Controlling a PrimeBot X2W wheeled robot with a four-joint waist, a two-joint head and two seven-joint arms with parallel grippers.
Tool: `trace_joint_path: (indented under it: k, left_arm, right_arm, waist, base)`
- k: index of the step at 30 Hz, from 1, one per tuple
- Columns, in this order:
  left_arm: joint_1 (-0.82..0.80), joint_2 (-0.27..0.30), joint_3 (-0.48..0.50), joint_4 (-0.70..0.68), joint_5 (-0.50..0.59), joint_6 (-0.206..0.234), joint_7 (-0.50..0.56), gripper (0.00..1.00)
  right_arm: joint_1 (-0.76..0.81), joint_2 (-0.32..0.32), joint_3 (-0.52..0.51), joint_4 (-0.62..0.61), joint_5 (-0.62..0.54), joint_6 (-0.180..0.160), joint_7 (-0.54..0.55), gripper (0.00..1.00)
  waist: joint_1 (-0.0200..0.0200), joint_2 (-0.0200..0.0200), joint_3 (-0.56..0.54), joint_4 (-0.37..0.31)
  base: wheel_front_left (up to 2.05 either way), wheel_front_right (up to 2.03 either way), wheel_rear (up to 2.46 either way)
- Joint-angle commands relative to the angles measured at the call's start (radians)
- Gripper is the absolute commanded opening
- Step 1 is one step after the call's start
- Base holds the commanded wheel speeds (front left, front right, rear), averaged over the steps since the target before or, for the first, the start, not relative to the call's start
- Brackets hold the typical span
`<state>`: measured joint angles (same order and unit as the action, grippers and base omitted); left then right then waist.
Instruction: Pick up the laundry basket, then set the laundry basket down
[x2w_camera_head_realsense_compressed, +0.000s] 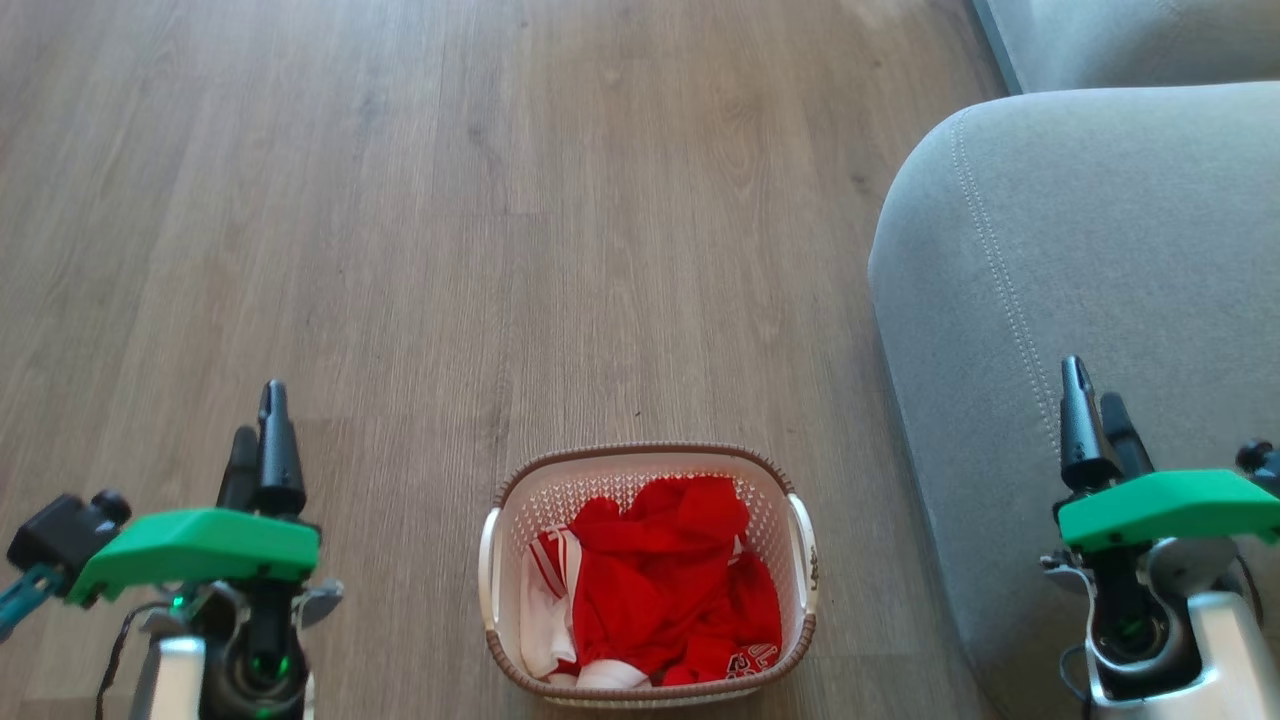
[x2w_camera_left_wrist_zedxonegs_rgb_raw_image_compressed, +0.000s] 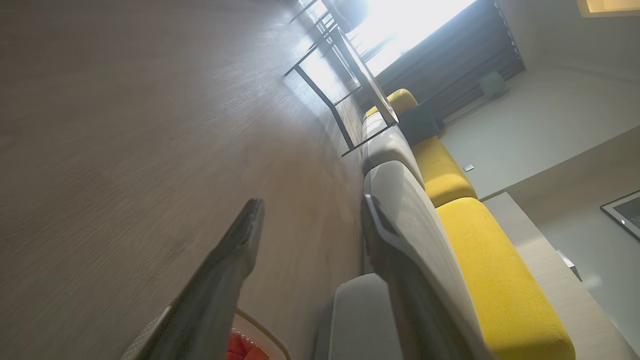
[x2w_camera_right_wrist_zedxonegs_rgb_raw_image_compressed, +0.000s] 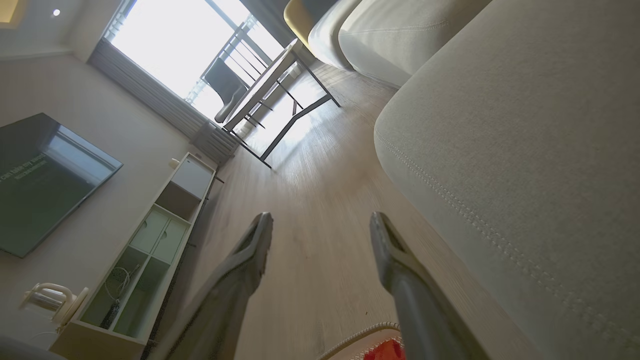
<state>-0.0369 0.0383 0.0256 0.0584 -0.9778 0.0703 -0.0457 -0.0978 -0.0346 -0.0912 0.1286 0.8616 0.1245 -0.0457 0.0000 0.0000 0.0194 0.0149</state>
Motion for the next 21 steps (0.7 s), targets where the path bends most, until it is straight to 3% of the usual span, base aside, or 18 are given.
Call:
trace_joint_path:
  k: [1,11,21]
  left_arm:
    - [-0.062,0.010,0.001,-0.052,0.040,0.008,-0.014,1.00]
    - [-0.072,0.030,-0.111,-0.060,0.247,0.069,-0.043,1.00]
    - [-0.113,0.125,-0.319,-0.017,0.411,0.205,-0.073,1.00]
  right_arm:
    - [-0.058,-0.010,0.016,-0.050,-0.043,0.003,-0.014,1.00]
    - [-0.070,-0.016,0.071,-0.078,-0.237,0.003,-0.043,1.00]
    - [-0.077,-0.034,0.126,-0.071,-0.401,0.004,-0.072,1.00]
  waist:
    - [0.0000,0.0000,0.000,0.000]
    - [0.0000,0.0000,0.001,0.002]
    - [0.0000,0.0000,-0.003,-0.001]
  base:
    - [0.00,0.00,0.00]
    - [0.00,0.00,0.00]
    - [0.00,0.00,0.00]
